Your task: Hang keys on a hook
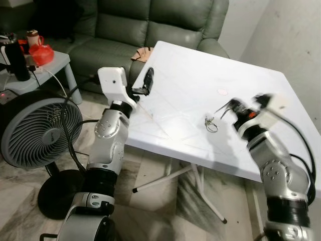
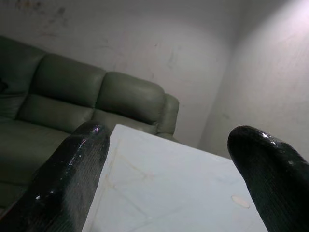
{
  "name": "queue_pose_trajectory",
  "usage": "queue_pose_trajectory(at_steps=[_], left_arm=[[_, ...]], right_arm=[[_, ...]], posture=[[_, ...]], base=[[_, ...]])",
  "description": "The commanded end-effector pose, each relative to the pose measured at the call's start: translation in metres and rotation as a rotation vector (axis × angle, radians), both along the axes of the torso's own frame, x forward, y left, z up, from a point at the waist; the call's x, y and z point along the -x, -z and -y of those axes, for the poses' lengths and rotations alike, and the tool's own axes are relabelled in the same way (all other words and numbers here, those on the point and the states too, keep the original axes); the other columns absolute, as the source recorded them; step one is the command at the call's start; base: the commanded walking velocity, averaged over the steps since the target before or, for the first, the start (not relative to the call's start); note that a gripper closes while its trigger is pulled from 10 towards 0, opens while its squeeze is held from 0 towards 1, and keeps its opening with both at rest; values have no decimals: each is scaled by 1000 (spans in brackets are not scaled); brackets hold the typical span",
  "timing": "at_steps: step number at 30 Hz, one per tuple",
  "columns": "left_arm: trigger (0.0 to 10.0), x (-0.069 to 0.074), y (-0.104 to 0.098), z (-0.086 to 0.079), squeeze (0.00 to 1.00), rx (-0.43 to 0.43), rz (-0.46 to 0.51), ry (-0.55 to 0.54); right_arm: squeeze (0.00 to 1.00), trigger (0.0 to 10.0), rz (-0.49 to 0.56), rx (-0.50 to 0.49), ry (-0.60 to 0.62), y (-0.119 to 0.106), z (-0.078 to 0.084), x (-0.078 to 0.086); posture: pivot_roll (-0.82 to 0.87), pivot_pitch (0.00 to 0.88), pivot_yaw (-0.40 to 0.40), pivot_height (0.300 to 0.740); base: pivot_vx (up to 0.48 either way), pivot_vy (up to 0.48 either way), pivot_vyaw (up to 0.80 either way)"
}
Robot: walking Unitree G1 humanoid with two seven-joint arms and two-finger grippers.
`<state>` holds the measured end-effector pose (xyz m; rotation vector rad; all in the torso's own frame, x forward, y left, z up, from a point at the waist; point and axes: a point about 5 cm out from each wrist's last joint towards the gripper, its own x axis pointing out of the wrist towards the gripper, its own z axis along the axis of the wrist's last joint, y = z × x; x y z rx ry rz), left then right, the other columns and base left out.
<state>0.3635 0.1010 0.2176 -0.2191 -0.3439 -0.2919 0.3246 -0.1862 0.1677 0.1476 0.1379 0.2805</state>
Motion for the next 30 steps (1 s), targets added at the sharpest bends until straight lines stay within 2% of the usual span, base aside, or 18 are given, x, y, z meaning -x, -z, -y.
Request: queue_pose_trajectory(at_steps=[1,2,3,4,5,6,7,8,12,14,16,17,18,19,23,26,29,30], left_arm=[[10000,1,-3,6,0,-2,1,18],[10000,1,-4,6,0,2,3,19],[10000,1,-5,7,0,12,6,21],[10000,1,-5,7,0,12,6,21],[10000,1,-5,7,0,14,7,21],[10000,2,-6,9,0,20,7,23],[10000,2,-6,10,0,23,7,23],[10000,3,-6,10,0,35,7,22],[10000,4,-4,12,0,53,4,16],[10000,4,-4,12,0,57,3,15],[10000,5,-3,12,0,72,-1,11],[10000,5,-3,12,0,74,-1,11],[10000,5,-3,12,0,74,-1,11],[10000,5,-3,13,0,78,-2,10],[10000,6,-4,15,0,94,-1,10],[10000,6,-4,16,0,95,-1,10],[10000,7,-3,18,0,107,-3,13],[10000,8,-3,18,0,110,-4,14]], right_arm=[[0,10000,23,76,-49,-16,6,0],[0,10000,2,150,-83,-18,11,-1],[0,10000,-50,339,-142,-21,25,-1],[0,10000,-50,339,-142,-21,25,-1],[0,10000,-84,388,-158,-21,29,0],[0,10000,-155,479,-214,-20,39,5],[0,10000,-184,519,-230,-19,44,7],[0,10000,-228,627,-276,-18,53,11],[0,10000,-301,910,-488,-16,70,27],[0,10000,-315,935,-517,-17,72,30],[0,10000,-355,1051,-628,-22,80,37],[0,10000,-360,1065,-640,-23,81,37],[0,10000,-360,1065,-640,-23,81,37],[0,10000,-410,1043,-729,-26,83,46],[0,10000,-490,882,-992,-47,75,68],[0,10000,-528,834,-1072,-53,75,76],[0,10000,-485,527,-1177,-68,58,80],[0,10000,-474,455,-1208,-72,54,81]], posture=[[0,0,-120,711],[-3,0,-123,711],[-6,0,-127,711],[-6,0,-127,711],[-6,0,-127,711],[-11,0,-142,711],[-12,0,-148,711],[-17,0,-157,711],[-27,0,-176,711],[-27,0,-176,711],[-35,0,-189,711],[-35,0,-189,711],[-35,0,-189,711],[-38,2,-195,711],[-48,11,-208,711],[-53,11,-212,711],[-56,14,-218,711],[-56,14,-218,711]], base=[[0,0,0],[0,0,0],[0,0,0],[0,0,0],[0,0,0],[0,0,0],[0,0,0],[0,0,0],[0,0,0],[0,0,0],[0,0,0],[0,0,0],[0,0,0],[0,0,0],[0,0,0],[0,0,0],[0,0,0],[0,0,0]])
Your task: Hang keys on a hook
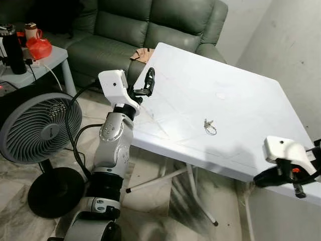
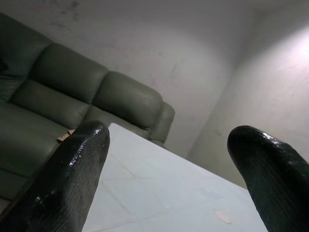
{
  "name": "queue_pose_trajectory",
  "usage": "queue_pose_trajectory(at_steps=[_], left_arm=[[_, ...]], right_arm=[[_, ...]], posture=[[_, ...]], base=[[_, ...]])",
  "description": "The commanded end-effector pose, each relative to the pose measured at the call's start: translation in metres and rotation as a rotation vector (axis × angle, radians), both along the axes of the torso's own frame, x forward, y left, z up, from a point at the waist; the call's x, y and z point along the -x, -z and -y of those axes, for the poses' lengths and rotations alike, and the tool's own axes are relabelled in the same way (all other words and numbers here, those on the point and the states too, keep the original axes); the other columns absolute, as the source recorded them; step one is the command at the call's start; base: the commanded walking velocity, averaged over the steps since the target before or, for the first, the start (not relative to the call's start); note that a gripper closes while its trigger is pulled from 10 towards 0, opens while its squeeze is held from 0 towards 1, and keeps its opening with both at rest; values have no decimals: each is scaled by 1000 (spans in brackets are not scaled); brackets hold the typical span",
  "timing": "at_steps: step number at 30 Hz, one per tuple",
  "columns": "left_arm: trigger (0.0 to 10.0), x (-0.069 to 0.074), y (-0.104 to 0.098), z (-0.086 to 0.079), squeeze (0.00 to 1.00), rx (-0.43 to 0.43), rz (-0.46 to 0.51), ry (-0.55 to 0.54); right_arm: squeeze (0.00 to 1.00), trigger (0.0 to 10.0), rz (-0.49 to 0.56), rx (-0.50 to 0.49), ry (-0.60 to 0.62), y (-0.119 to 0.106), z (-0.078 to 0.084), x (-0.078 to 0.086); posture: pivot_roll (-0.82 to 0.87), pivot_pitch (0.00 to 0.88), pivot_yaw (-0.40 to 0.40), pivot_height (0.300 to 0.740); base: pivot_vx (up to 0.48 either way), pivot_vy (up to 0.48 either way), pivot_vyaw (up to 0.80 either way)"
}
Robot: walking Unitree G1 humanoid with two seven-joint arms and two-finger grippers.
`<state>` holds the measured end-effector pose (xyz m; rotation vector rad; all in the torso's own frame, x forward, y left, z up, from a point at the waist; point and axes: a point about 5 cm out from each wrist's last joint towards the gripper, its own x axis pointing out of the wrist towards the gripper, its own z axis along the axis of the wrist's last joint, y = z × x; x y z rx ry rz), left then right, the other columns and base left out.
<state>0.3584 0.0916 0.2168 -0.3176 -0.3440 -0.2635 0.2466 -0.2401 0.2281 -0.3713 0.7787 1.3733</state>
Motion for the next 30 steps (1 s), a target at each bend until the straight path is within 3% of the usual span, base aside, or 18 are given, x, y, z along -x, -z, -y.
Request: queue_pose_trajectory(at_steps=[1,2,4,5,13,14,16,17,20,25,30], left_arm=[[10000,3,-3,9,0,12,13,22],[10000,3,-4,10,0,16,12,22],[10000,3,-4,10,0,20,12,22],[10000,3,-4,11,0,27,10,21],[10000,3,-4,11,0,27,10,21],[10000,3,-4,12,0,34,10,23],[10000,3,-5,14,0,40,9,25],[10000,3,-5,14,0,35,9,24],[10000,3,-6,14,0,29,9,25],[10000,2,-8,15,0,25,12,35],[10000,2,-9,18,0,7,10,55]], right_arm=[[0,10000,-50,-197,23,-21,-12,-1],[0,10000,-64,-285,54,-25,-18,-6],[0,10000,-81,-340,65,-29,-22,-8],[0,10000,-39,-563,199,-36,-35,-30],[0,10000,-39,-563,199,-36,-35,-30],[0,10000,116,-774,604,-32,-36,-71],[0,10000,153,-863,1099,-10,-26,-102],[0,10000,103,-867,1251,2,-20,-108],[0,10000,40,-883,1433,18,-7,-110],[0,10000,114,-862,1475,21,-14,-105],[0,10000,393,-787,1421,16,-27,-102]], posture=[[-58,16,-223,711],[-57,18,-225,711],[-57,18,-225,711],[-56,20,-226,711],[-56,20,-226,711],[-48,26,-221,711],[-48,26,-221,711],[-45,27,-213,711],[-45,27,-213,711],[-41,25,-197,711],[-32,26,-180,711]], base=[[0,0,0],[0,0,0],[0,0,0],[0,0,0],[0,0,0],[0,0,0],[0,0,0],[0,0,0],[0,0,0],[0,0,0],[0,0,0]])
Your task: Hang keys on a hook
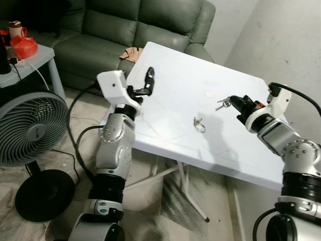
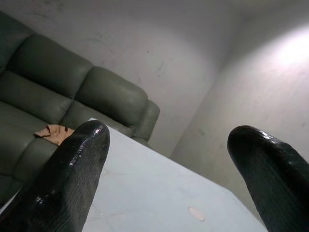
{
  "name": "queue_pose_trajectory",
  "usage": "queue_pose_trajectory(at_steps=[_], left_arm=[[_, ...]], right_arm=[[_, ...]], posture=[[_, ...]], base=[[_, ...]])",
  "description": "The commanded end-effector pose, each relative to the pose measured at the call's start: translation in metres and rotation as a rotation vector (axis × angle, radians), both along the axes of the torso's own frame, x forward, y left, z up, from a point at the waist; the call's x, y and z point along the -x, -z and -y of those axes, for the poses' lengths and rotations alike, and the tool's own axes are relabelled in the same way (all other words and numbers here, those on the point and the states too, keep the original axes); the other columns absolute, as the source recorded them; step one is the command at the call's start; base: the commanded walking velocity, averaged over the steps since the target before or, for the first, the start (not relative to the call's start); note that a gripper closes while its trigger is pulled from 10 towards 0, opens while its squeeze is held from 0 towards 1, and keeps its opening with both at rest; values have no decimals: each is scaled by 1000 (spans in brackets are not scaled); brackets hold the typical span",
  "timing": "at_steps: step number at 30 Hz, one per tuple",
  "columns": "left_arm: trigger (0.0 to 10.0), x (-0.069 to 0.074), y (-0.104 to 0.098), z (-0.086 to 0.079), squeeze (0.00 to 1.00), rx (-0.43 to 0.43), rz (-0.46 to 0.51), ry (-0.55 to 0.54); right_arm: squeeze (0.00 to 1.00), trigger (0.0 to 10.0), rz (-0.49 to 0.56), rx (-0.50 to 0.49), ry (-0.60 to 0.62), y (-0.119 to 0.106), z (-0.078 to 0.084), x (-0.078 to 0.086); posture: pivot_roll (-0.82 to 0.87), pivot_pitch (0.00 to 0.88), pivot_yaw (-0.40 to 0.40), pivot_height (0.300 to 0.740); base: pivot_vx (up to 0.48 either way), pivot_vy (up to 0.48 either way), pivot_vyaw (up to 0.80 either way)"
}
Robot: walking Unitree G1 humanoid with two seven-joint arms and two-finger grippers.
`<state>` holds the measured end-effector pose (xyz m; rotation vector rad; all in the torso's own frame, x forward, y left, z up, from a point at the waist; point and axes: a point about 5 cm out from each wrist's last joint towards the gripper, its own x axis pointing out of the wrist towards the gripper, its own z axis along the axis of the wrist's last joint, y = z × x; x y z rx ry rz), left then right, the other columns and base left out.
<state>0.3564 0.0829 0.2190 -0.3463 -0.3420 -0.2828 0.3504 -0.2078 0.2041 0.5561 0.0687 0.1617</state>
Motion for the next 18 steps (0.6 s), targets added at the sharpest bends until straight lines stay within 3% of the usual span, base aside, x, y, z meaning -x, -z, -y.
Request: queue_pose_trajectory(at_steps=[1,3,6,8,9,11,15,18], left_arm=[[10000,0,-7,9,0,-18,11,33],[10000,0,-7,9,0,-35,16,40],[10000,-2,-8,7,0,-49,15,44],[10000,-5,-9,4,0,-69,17,52],[10000,-6,-10,3,0,-71,14,51],[10000,-9,-10,0,0,-73,6,45],[10000,-12,-14,-3,0,-85,5,29],[10000,-12,-14,-5,0,-69,-2,23]], right_arm=[[0,10000,63,71,44,-8,4,2],[0,10000,69,56,66,-7,2,2],[0,10000,132,129,136,-5,-1,4],[0,10000,222,283,162,-4,-8,7],[0,10000,235,295,167,-3,-11,8],[0,10000,200,210,190,3,-13,8],[0,10000,203,219,206,10,-22,13],[0,10000,177,120,229,15,-25,15]], posture=[[-32,26,-180,711],[-28,27,-175,711],[-11,22,-158,711],[-4,17,-138,711],[-3,16,-133,711],[-3,15,-124,711],[-3,7,-99,711],[-5,4,-89,711]], base=[[0,0,0],[0,0,0],[0,0,0],[0,0,0],[0,0,0],[0,0,0],[0,0,0],[0,0,0]])
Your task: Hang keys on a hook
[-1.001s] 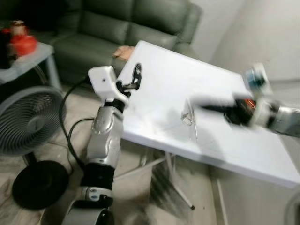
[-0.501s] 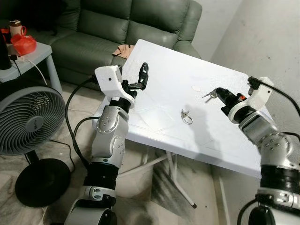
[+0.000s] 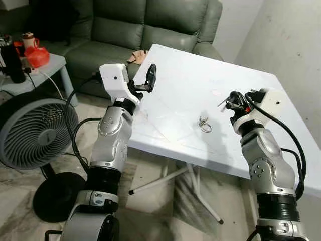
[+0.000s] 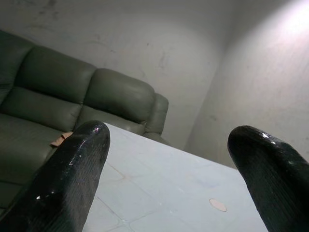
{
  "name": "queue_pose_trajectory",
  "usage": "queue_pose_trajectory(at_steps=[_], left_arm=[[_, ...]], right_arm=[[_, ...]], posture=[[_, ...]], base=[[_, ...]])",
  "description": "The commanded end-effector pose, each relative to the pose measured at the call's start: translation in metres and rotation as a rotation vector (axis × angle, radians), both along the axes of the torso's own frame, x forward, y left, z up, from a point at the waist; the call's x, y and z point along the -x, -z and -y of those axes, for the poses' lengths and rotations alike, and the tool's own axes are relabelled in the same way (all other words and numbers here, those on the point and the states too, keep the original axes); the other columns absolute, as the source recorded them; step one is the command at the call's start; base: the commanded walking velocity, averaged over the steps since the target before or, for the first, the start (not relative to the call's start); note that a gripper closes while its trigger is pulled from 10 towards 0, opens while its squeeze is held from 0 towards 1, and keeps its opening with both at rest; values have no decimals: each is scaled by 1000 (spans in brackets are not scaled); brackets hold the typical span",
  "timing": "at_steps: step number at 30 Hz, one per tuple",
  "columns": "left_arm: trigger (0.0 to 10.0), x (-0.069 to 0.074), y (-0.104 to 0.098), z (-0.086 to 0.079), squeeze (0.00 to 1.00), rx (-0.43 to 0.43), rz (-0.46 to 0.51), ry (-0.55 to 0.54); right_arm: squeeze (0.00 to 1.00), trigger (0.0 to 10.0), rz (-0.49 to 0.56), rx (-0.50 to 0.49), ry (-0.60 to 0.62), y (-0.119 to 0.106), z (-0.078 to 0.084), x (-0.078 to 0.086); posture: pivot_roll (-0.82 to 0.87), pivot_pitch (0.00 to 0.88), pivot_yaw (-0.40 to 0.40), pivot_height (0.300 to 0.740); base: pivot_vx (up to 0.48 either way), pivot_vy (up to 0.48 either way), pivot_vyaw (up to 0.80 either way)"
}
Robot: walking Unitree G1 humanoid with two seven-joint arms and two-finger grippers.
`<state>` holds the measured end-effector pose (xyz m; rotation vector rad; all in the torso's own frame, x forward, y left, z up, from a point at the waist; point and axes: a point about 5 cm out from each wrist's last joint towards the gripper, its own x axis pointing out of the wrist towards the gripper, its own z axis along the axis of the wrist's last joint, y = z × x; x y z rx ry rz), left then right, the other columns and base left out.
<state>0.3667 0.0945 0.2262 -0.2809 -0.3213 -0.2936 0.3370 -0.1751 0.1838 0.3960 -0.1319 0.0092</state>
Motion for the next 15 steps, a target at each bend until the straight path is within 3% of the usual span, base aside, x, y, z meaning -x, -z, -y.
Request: queue_pose_trajectory(at_steps=[1,2,4,6,7,9,10,11,12,13,15], left_arm=[[10000,-1,-6,6,0,3,5,21],[10000,-2,-5,6,0,2,1,17],[10000,-2,-4,6,0,1,-2,14],[10000,-1,-4,5,0,-2,1,7],[10000,-1,-4,5,0,-4,3,4],[10000,-2,-6,3,0,-12,12,-7],[10000,-3,-6,1,0,-9,11,-11],[10000,-3,-7,0,0,-8,10,-12],[10000,-3,-7,0,0,-8,10,-12],[10000,-4,-8,-3,0,-6,14,-20],[10000,-4,-9,-6,0,-7,23,-25]], right_arm=[[0,10000,24,2,57,-5,8,3],[0,10000,35,-33,40,-2,3,5],[0,10000,65,84,56,-5,0,7],[0,10000,87,78,36,-7,-3,8],[0,10000,84,124,55,-7,-2,8],[0,10000,90,64,59,-10,-1,7],[0,10000,85,141,95,-13,1,5],[0,10000,84,62,72,-14,-1,5],[0,10000,84,62,72,-14,-1,5],[0,10000,98,168,78,-17,-4,4],[0,10000,132,16,34,-19,-8,6]], posture=[[-5,4,-89,711],[-5,0,-86,711],[-5,0,-83,711],[-3,0,-80,711],[-3,0,-80,711],[-1,0,-79,711],[-1,0,-79,711],[-1,0,-79,711],[-1,0,-79,711],[2,0,-82,711],[-1,0,-82,711]], base=[[0,0,0],[0,0,0],[0,0,0],[0,0,0],[0,0,0],[0,0,0],[0,0,0],[0,0,0],[0,0,0],[0,0,0],[0,0,0]])
